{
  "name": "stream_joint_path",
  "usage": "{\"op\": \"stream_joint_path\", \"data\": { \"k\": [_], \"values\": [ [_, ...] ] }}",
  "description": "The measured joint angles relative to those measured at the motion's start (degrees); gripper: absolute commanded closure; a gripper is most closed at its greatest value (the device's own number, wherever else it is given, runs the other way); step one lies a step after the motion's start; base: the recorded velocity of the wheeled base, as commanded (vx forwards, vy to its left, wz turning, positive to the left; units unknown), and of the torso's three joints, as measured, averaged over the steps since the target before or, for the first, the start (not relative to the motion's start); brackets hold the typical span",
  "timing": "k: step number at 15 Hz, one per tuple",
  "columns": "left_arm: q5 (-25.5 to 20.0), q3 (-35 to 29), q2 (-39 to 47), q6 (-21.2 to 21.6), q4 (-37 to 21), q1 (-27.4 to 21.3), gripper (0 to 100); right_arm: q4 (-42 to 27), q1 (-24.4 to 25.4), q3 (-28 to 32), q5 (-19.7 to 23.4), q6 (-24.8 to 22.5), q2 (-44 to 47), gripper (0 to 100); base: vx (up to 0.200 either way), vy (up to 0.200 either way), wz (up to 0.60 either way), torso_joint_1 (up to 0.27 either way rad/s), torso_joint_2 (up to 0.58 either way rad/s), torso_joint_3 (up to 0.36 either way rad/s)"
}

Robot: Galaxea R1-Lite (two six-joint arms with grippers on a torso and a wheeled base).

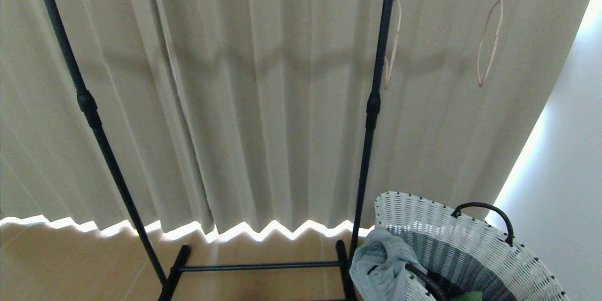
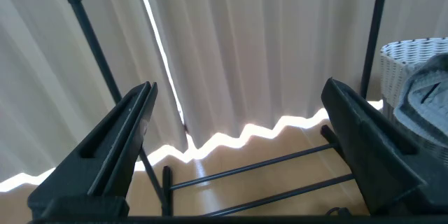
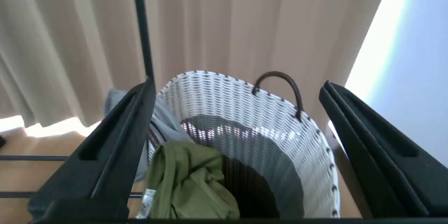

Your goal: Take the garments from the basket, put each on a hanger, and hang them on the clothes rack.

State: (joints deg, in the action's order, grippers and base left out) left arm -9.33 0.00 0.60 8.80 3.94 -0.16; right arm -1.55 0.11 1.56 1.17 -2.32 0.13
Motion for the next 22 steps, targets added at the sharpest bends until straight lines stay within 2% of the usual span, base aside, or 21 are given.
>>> {"op": "stream_joint_path", "data": {
  "k": [3,7,10,12,14,16,22],
  "values": [
    [0.00,0.00,0.00,0.00,0.00,-0.02,0,-6.77,1.89,5.08,0.79,-0.61,3.72,0,0.000,0.000,0.00,0.000,0.00,0.000],
    [0.00,0.00,0.00,-0.02,0.00,-0.02,0,-10.96,6.78,8.72,0.33,-3.47,19.65,0,0.000,0.000,0.00,0.000,0.00,0.000],
    [0.00,0.00,0.00,-0.02,-0.02,-0.02,0,-10.46,8.48,9.55,0.16,-9.17,33.90,0,0.000,0.000,0.00,0.000,0.00,0.000],
    [0.00,0.00,0.00,0.00,0.00,-0.02,0,-9.69,8.98,9.46,0.33,-15.20,43.39,0,0.000,0.000,0.00,0.000,0.00,0.000],
    [0.00,0.00,0.02,-0.02,0.00,0.00,0,-7.14,9.25,8.87,0.57,-20.70,51.49,0,0.000,0.000,0.00,0.000,0.00,0.000],
    [0.00,0.00,0.02,-0.02,0.00,0.02,0,-2.04,9.39,8.44,0.63,-23.43,59.70,0,0.000,0.000,0.00,0.000,0.00,0.000],
    [0.02,0.00,0.02,-0.02,0.00,-0.02,0,14.43,9.45,9.11,0.61,-24.45,80.40,0,0.000,0.000,0.00,0.000,0.00,0.000]
  ]
}}
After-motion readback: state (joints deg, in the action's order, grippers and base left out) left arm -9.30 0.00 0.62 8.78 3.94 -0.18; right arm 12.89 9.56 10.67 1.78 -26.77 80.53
